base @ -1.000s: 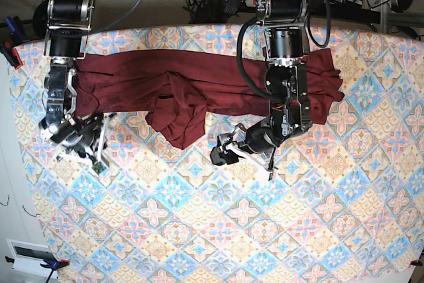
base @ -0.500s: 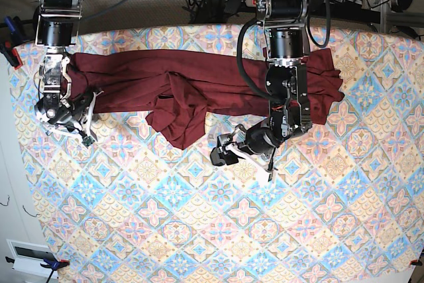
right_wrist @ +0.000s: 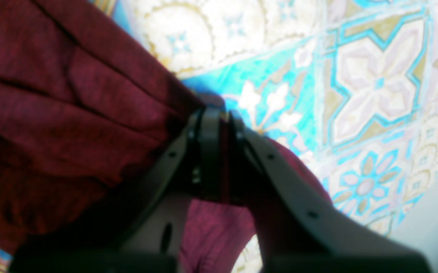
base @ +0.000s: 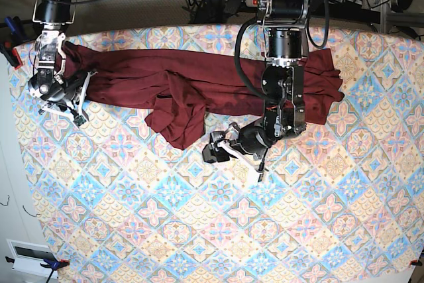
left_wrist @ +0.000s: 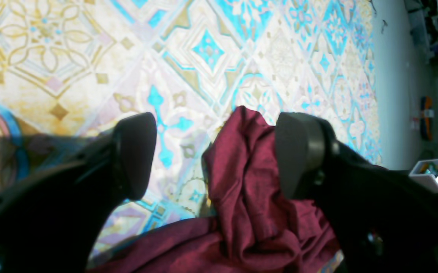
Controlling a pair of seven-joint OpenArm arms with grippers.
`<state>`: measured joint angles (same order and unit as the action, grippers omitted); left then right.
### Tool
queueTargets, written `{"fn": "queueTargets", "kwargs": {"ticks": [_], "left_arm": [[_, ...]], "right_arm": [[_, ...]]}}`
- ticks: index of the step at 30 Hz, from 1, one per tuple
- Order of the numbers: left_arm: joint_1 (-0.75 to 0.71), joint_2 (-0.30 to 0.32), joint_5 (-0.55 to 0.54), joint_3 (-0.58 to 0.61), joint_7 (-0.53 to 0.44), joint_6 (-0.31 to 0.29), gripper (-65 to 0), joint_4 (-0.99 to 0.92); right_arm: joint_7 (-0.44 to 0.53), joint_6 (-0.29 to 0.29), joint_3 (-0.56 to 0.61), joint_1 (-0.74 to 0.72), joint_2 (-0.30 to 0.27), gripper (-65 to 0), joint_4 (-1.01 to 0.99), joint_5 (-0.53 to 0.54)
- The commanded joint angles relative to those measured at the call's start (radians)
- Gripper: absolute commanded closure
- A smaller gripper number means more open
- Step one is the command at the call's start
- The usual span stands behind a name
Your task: Layout the t-shirt on the table in an organized manner, then fold the t-shirt properly
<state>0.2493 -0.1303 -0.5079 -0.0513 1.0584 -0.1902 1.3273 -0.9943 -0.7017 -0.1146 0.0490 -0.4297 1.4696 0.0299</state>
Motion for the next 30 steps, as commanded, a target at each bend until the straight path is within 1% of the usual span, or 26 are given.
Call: {"fn": "queueTargets", "kwargs": {"ticks": [1, 4, 7, 11, 13, 15, 20, 26, 29, 30], "left_arm": [[0.026, -0.006, -0.019, 0.018, -0.013, -0.009, -48.4, 0.016], [0.026, -0.006, -0.018, 0.043, -0.013, -0.009, -48.4, 0.016], [0.026, -0.006, -0.005, 0.046, -0.013, -0.009, -48.4, 0.016], [0.046, -0.007, 0.081, 0.12, -0.056, -0.009, -48.4, 0.002], [0.071, -0.01, 0.117, 0.167, -0.065, -0.009, -48.4, -0.047], [0.103, -0.027, 0.139, 0.206, -0.065, -0.009, -48.4, -0.099], [0.153, -0.027, 0.137, 0.291, -0.06, -0.009, -48.4, -0.168], [0.161, -0.027, 0.142, 0.422, -0.065, -0.009, -48.5, -0.213], [0.193, -0.027, 0.136, 0.465, -0.071, -0.009, -48.5, -0.3], [0.207, -0.027, 0.134, 0.486, -0.088, -0.007, -48.5, -0.342]], "right_arm": [[-0.005, 0.004, -0.01, -0.01, -0.016, -4.2, 0.018, -0.003], [-0.004, 0.004, -0.015, -0.013, -0.016, -4.2, 0.021, -0.003], [-0.005, 0.004, -0.056, -0.01, -0.016, -4.2, 0.078, -0.002], [-0.005, 0.004, -0.081, -0.01, -0.014, -4.2, 0.159, -0.002], [-0.005, 0.004, -0.081, -0.01, -0.014, -4.2, 0.191, -0.002], [-0.005, 0.004, -0.079, -0.01, -0.013, -4.2, 0.222, -0.002], [-0.005, 0.004, -0.076, -0.01, -0.011, -4.2, 0.24, -0.002], [-0.005, 0.004, -0.076, -0.01, -0.011, -4.2, 0.243, -0.002], [-0.005, 0.004, -0.076, -0.01, -0.011, -4.2, 0.243, -0.002], [-0.005, 0.004, -0.076, -0.01, -0.011, -4.2, 0.243, -0.002]]}}
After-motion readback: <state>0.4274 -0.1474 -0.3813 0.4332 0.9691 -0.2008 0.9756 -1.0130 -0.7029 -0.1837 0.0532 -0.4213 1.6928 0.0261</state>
